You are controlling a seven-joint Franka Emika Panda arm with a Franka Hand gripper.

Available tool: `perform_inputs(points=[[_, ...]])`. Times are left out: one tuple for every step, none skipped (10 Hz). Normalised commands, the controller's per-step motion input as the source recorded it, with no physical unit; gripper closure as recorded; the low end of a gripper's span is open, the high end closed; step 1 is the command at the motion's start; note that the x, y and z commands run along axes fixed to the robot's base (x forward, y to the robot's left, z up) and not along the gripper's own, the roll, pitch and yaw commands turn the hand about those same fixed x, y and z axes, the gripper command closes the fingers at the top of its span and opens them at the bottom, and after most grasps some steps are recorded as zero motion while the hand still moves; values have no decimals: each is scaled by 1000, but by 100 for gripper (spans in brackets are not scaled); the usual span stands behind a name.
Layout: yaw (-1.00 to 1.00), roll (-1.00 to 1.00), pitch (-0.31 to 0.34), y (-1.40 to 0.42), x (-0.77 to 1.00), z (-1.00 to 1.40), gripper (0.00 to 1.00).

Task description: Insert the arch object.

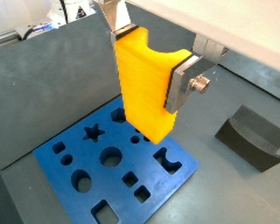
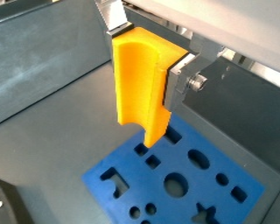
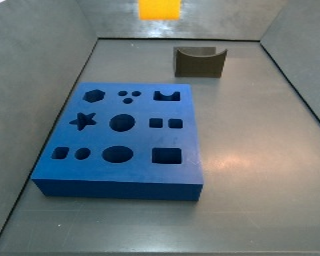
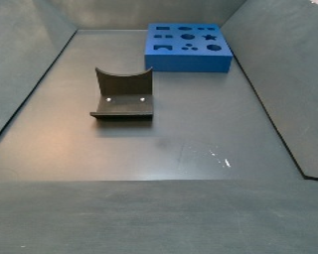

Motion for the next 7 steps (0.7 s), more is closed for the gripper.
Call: perform_inputs(points=[[-251, 0, 56, 680, 337, -1000, 100], [-317, -56, 54, 634, 297, -1000, 100], [-323, -169, 54, 460, 277, -789, 100], [-269, -274, 20, 294, 317, -560, 100], [-129, -251, 0, 17, 211, -614, 100], [-94, -167, -39, 0, 117, -771, 100], [-57, -109, -109, -23, 0, -843, 100]])
